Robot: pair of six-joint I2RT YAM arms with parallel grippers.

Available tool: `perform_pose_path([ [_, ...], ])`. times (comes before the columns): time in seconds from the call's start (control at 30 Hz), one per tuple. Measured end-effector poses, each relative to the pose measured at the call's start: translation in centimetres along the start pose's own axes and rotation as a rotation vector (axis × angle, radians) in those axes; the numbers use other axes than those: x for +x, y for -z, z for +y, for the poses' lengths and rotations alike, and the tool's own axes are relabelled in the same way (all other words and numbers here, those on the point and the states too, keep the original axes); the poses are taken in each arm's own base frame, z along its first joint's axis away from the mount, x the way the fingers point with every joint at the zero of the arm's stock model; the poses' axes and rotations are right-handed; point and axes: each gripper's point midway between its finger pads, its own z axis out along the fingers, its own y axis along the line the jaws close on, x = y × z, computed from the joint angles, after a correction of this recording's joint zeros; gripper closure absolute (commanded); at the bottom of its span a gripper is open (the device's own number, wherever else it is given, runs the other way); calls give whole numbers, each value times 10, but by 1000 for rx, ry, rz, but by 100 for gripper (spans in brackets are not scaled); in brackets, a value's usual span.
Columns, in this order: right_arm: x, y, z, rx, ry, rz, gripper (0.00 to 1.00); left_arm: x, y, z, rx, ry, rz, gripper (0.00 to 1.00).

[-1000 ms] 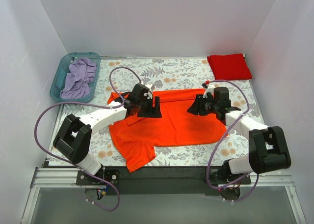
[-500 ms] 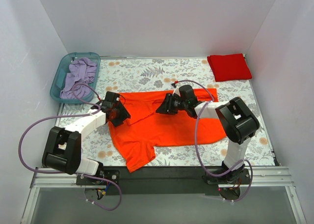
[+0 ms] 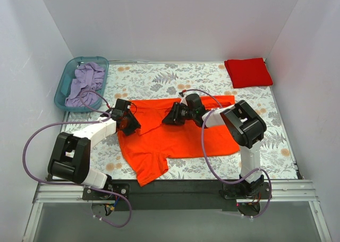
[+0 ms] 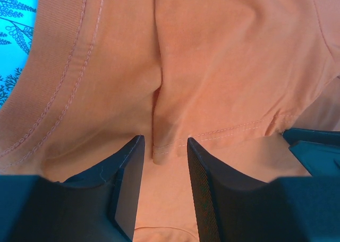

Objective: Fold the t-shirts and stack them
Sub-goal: Fold the tshirt

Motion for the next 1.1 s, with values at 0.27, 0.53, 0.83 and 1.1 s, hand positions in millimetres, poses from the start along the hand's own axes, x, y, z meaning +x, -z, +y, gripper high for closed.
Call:
perform_pose_path([
  [0.27,-2,0,-7,25,-6,-35,61,4,-4,4,-16,-1,13,62],
  [0.53,-8,6,-10,57,1,-88,61,7,-6,5,-20,-2,28,63],
  [0.83,-8,4,-7,41,8,-75,66,10,-6,3,-6,-2,45,83],
  [1.1,-3,-3,-3,24,14,-49,67,12,-6,2,0,-3,56,86],
])
